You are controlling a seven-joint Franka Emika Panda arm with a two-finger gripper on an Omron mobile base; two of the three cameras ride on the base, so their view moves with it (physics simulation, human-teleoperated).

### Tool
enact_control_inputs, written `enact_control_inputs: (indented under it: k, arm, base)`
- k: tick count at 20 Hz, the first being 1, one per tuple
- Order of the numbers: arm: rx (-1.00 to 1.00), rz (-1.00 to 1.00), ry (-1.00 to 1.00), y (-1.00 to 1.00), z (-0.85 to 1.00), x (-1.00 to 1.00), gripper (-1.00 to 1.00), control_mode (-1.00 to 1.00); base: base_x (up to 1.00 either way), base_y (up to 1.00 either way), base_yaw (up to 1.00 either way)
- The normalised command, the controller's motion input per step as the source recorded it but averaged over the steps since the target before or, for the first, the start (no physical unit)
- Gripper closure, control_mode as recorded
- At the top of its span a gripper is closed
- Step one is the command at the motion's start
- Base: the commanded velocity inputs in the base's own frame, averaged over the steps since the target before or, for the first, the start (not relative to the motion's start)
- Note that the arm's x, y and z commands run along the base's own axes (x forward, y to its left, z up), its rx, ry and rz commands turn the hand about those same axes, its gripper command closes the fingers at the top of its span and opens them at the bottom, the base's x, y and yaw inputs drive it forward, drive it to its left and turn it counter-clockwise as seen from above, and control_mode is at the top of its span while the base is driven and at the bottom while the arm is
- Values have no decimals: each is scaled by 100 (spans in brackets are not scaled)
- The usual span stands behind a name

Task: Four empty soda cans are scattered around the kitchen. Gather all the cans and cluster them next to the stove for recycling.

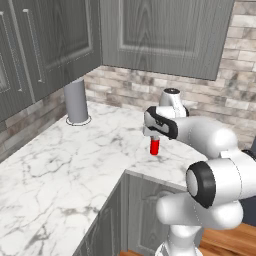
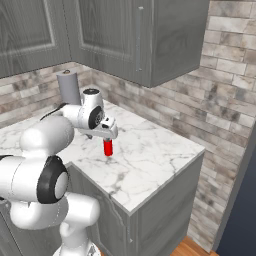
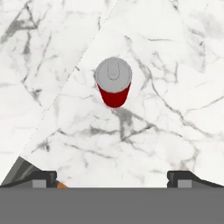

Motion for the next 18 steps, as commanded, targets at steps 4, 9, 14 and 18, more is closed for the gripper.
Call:
enact_control_inputs:
  k: [4,9,14,18]
  arm:
    - [0,3,0,0,-20,23,-100,-100]
    - [0,3,0,0,-17,24,-100,-100]
    - [0,3,0,0,-13,21,-100,-100]
    - [0,2,0,-1,-4,20,-100,-100]
  base:
    - [0,0,0]
    - [0,0,0]
    - [0,0,0]
    - [0,0,0]
